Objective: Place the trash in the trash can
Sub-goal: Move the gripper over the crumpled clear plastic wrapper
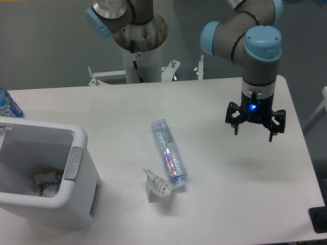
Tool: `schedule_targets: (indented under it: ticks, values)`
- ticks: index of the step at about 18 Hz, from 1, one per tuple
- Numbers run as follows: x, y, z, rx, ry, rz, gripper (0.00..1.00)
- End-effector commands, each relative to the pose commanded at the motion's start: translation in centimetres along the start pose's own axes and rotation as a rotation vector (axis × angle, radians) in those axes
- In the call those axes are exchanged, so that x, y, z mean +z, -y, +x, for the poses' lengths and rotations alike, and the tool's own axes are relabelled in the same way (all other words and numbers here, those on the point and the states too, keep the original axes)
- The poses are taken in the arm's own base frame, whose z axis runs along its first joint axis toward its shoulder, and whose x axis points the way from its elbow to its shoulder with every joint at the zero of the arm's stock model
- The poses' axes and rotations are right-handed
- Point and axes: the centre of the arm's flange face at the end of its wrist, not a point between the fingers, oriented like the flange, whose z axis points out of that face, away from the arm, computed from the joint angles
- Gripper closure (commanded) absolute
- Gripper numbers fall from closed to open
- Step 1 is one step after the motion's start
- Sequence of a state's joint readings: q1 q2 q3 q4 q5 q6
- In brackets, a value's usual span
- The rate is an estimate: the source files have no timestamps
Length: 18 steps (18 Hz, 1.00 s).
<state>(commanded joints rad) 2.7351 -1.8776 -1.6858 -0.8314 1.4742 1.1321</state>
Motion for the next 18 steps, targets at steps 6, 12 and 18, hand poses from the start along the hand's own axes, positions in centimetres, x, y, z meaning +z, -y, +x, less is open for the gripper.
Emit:
schedule_targets:
  ticks: [6,12,18]
  values:
    - [0.5,-0.1,0.5,0.000,-0.012,-0.003,0.00]
    - [1.0,1.6,2.3,-0.039,-0.025,0.001,0.00]
    - [2.0,5.3,5.7,-0.129,-0.057,0.009,0.00]
